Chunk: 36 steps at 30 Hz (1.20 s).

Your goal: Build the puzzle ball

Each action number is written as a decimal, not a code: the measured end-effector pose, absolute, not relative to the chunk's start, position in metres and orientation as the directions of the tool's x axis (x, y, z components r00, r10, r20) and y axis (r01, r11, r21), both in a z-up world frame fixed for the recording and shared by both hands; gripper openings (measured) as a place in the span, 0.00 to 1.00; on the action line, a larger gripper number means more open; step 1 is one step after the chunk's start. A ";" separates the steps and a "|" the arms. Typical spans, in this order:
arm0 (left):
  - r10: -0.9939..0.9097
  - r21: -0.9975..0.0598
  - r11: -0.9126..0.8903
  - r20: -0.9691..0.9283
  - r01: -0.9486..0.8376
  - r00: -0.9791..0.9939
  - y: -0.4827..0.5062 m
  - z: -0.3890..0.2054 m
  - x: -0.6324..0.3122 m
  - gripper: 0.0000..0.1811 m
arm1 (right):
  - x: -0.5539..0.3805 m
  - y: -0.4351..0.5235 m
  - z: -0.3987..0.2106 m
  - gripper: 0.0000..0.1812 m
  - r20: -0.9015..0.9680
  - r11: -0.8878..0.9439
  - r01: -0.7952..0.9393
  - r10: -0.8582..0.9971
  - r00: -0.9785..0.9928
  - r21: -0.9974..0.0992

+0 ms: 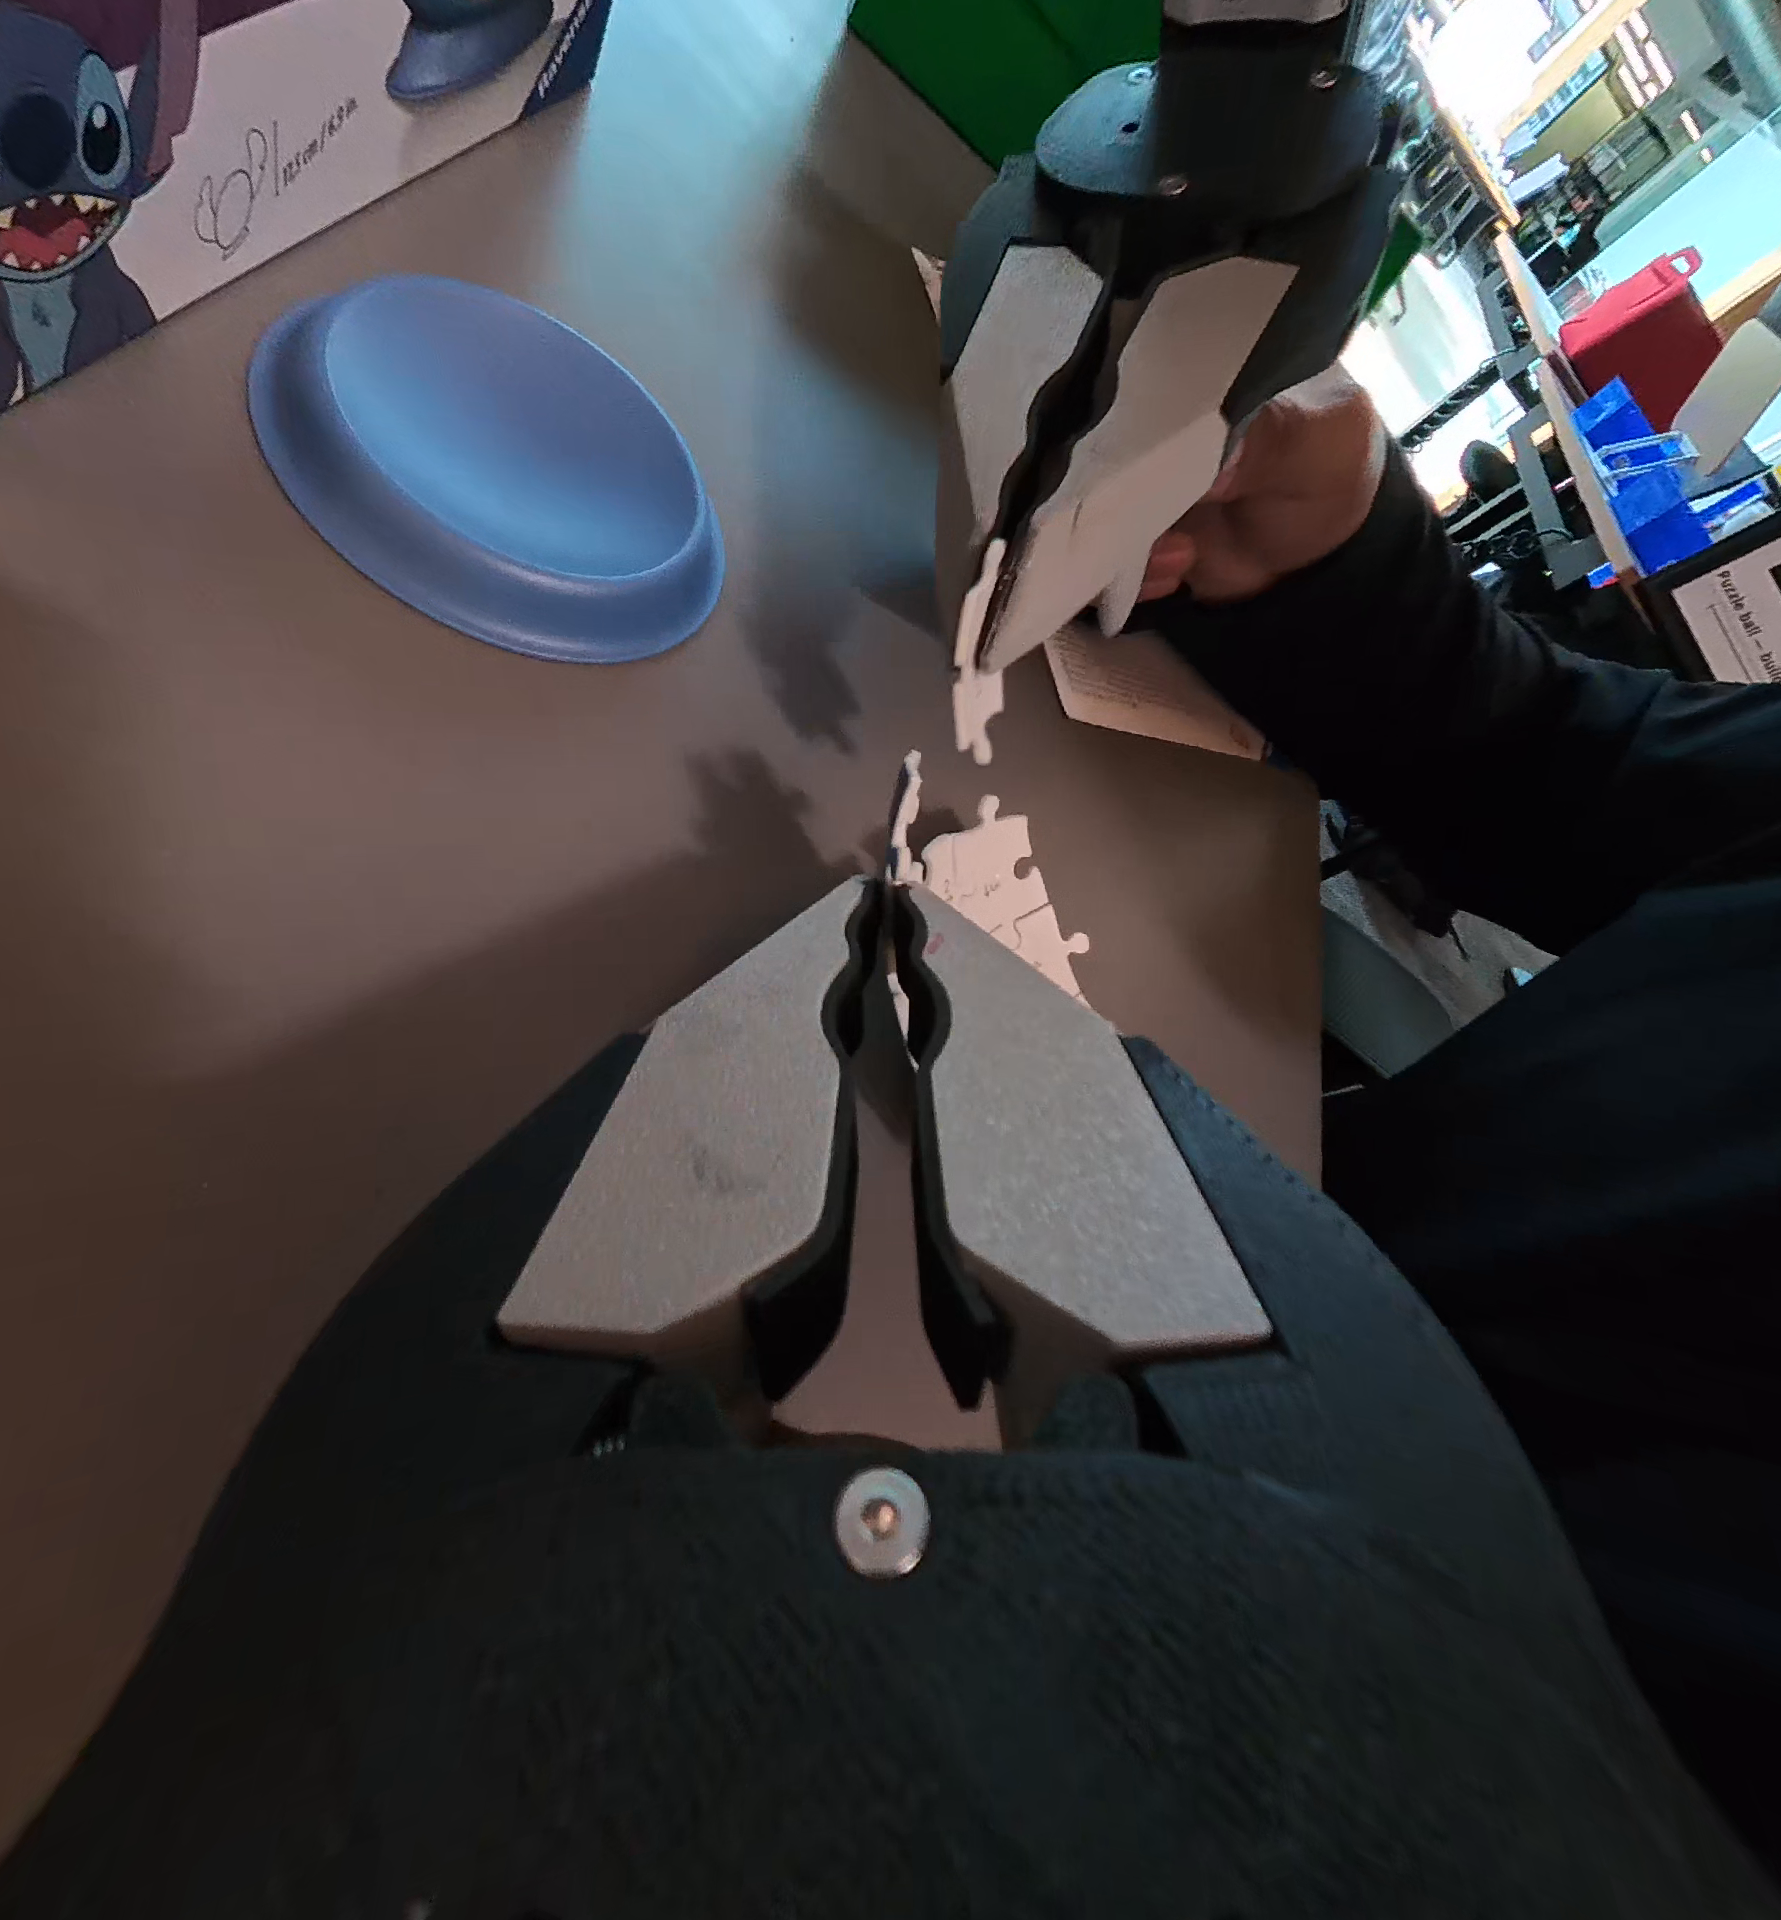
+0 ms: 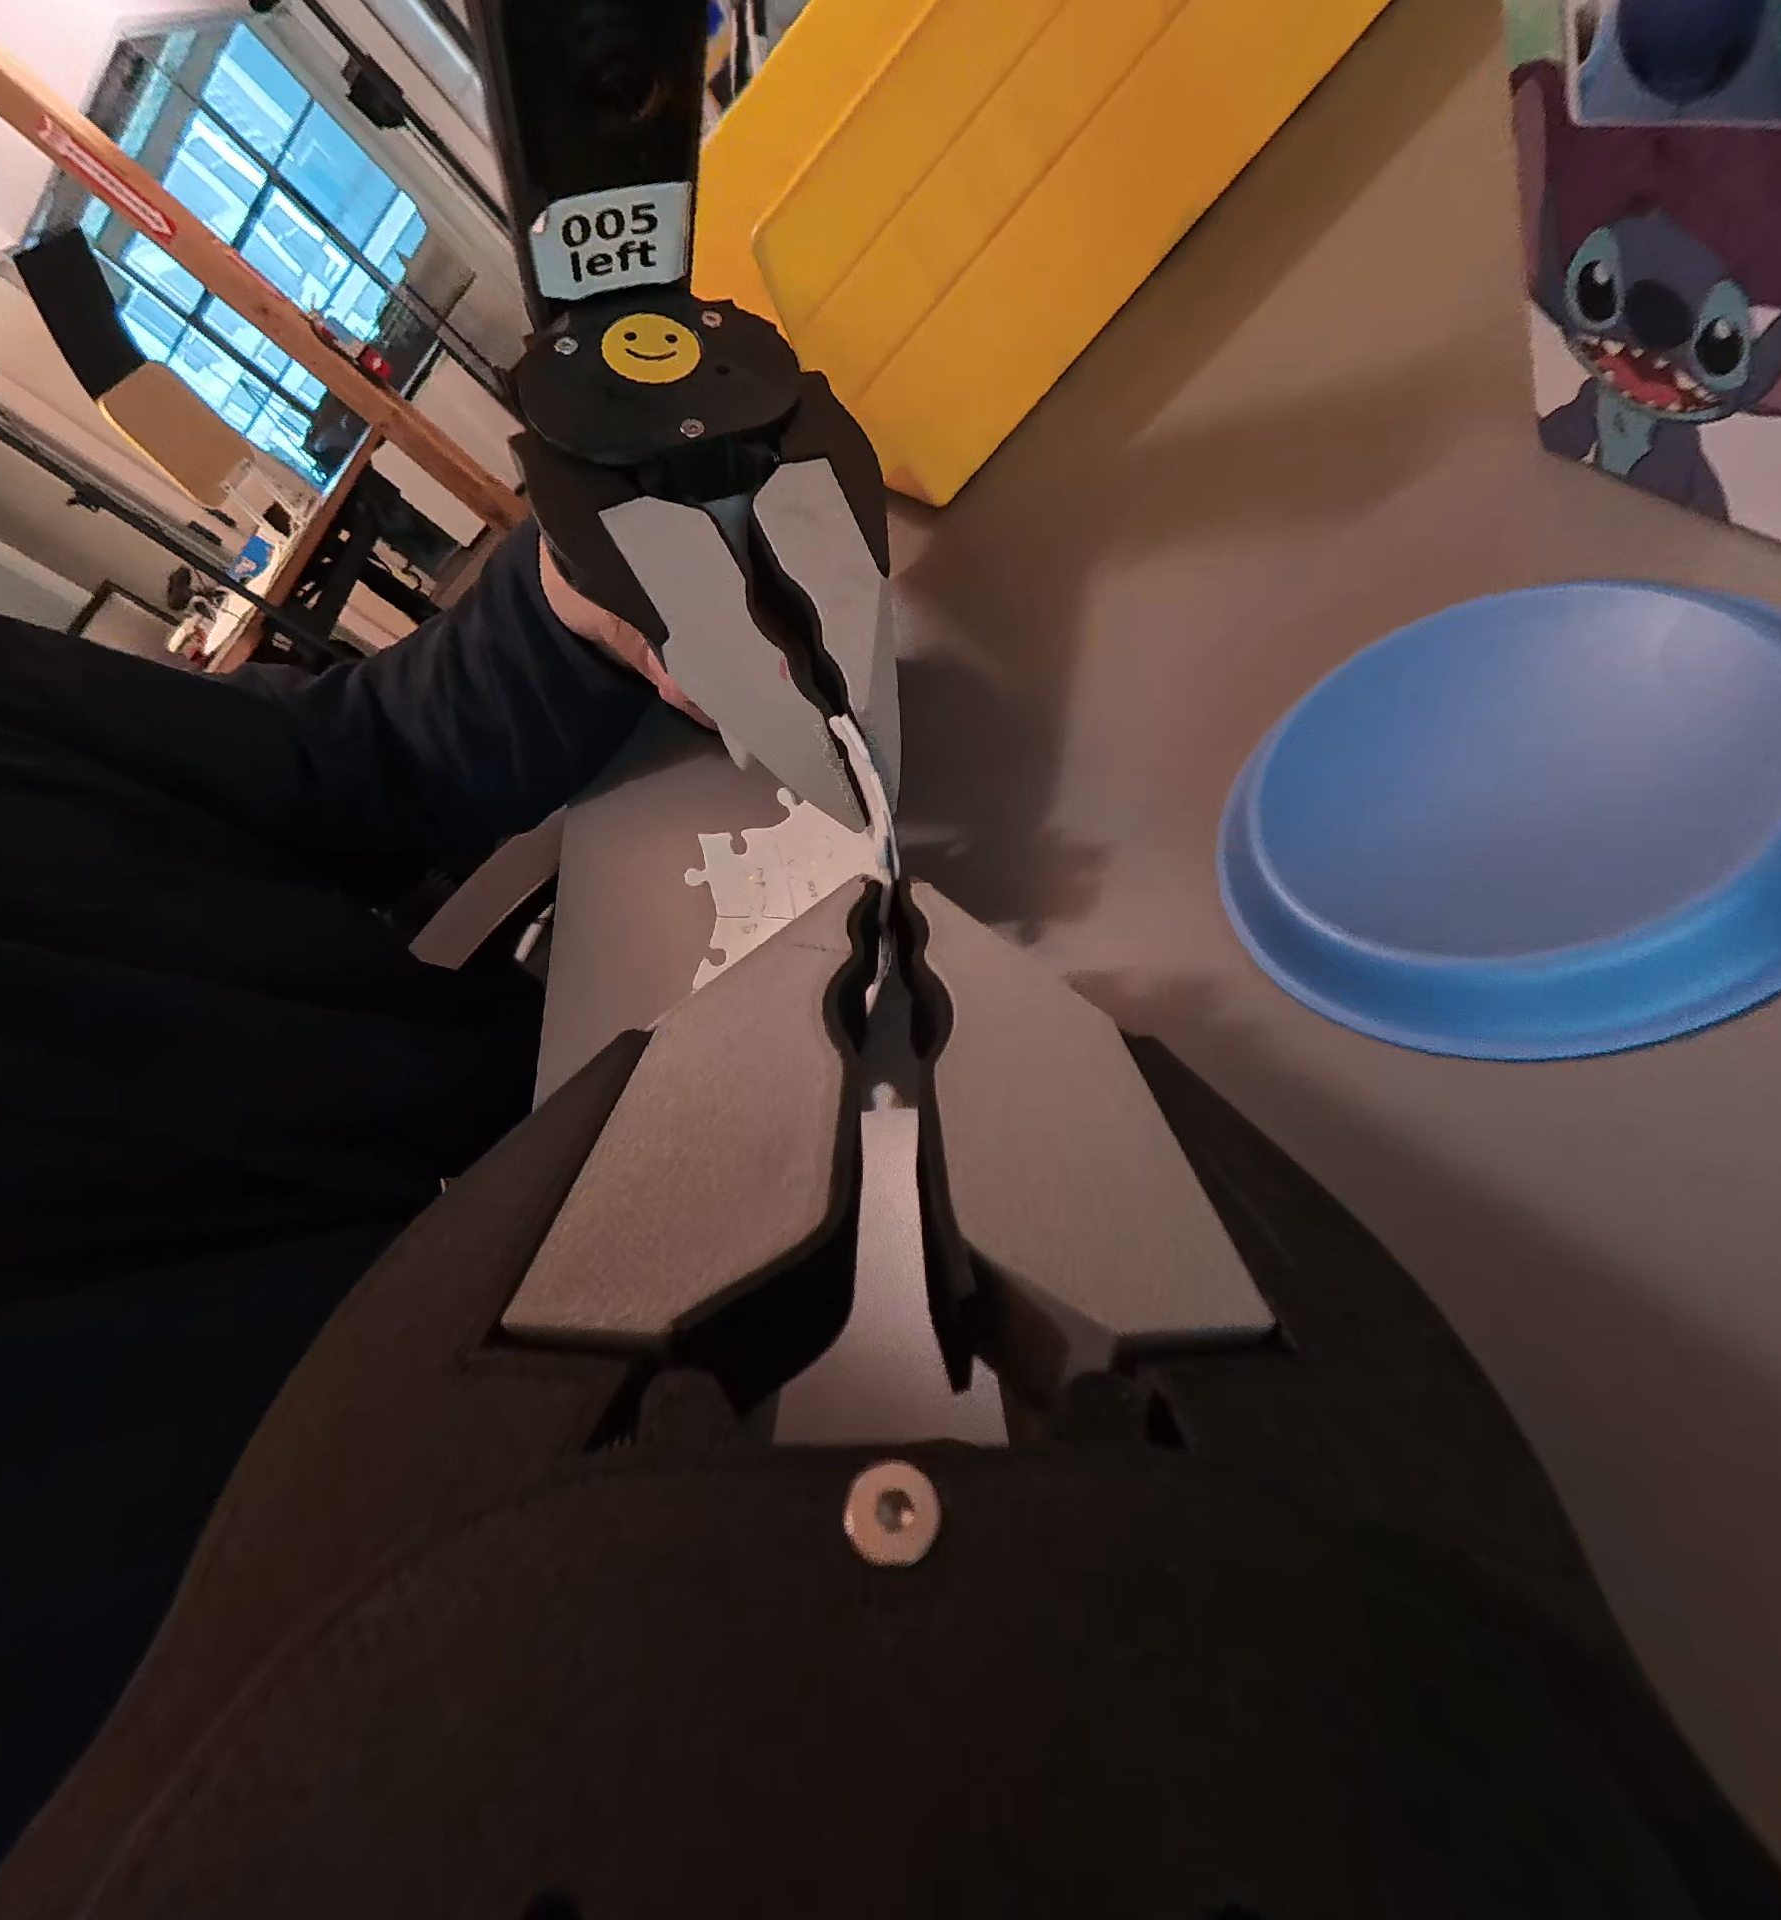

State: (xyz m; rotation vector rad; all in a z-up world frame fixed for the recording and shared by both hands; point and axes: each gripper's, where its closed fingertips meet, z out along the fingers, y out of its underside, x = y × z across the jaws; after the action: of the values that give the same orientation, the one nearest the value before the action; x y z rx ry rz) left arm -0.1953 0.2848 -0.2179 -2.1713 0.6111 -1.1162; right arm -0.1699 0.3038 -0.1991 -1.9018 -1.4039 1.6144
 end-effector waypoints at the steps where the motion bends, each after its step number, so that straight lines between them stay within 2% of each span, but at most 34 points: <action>1: -0.641 -0.702 -0.702 0.546 -0.124 0.539 0.284 -0.218 -0.195 0.00 | -0.171 0.302 -0.201 0.00 -0.603 -0.490 0.492 0.792 -0.093 -0.720; 24: -0.657 -0.696 -0.701 0.543 -0.157 0.523 0.276 -0.221 -0.192 0.00 | -0.180 0.284 -0.217 0.00 -0.584 -0.436 0.569 0.806 -0.098 -0.697; 36: -0.624 -0.675 -0.733 0.620 -0.081 0.475 0.276 -0.213 -0.191 0.00 | -0.183 0.282 -0.209 0.00 -0.577 -0.436 0.532 0.807 -0.125 -0.726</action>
State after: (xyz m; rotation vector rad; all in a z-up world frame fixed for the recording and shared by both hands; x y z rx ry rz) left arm -0.1914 0.2761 -0.2127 -2.1505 0.5823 -1.2344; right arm -0.1831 0.2824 -0.2088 -1.8898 -1.5017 1.5855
